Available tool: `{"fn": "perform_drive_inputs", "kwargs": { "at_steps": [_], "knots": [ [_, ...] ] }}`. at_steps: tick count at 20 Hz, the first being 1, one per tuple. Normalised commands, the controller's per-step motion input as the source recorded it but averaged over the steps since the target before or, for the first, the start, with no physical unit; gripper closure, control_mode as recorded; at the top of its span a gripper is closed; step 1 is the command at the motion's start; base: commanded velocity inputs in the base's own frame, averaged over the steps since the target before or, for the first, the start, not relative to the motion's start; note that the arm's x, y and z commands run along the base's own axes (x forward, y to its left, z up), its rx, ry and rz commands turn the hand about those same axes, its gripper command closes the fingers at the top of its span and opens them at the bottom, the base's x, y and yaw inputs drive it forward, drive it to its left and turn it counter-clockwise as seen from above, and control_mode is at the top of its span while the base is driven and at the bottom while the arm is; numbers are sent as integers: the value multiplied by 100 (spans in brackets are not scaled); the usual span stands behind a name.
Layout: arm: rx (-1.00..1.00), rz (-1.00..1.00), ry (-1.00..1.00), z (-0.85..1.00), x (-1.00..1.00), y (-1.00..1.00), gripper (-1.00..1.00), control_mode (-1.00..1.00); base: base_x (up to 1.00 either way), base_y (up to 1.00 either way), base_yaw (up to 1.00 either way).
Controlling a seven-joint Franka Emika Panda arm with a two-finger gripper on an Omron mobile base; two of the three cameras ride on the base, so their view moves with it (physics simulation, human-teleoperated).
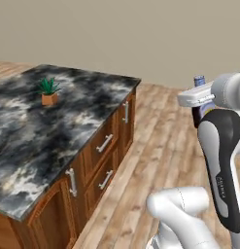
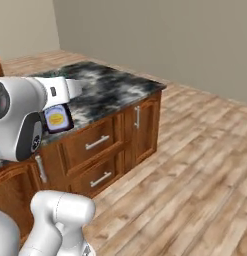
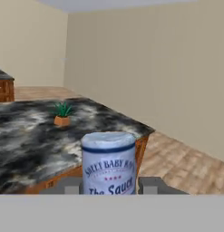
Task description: The dining table condiment station is running low on condiment bottle. Refill the condiment station by opening the cabinet and taking the condiment bottle from the cabinet and placing it on the dining table.
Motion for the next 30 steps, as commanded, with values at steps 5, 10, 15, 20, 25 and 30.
{"fn": "perform_drive_inputs", "kwargs": {
  "at_steps": [5,10,15,20,25,30],
  "knots": [
    [0,0,0,0,0,0,100,100,18,13,69],
    [0,0,0,0,0,0,100,100,12,52,61],
    [0,0,0,0,0,0,100,100,37,92,53],
    [0,0,0,0,0,0,100,100,59,100,46],
    [0,0,0,0,0,0,100,100,16,100,43],
    [0,0,0,0,0,0,100,100,39,100,35]
  ]
}}
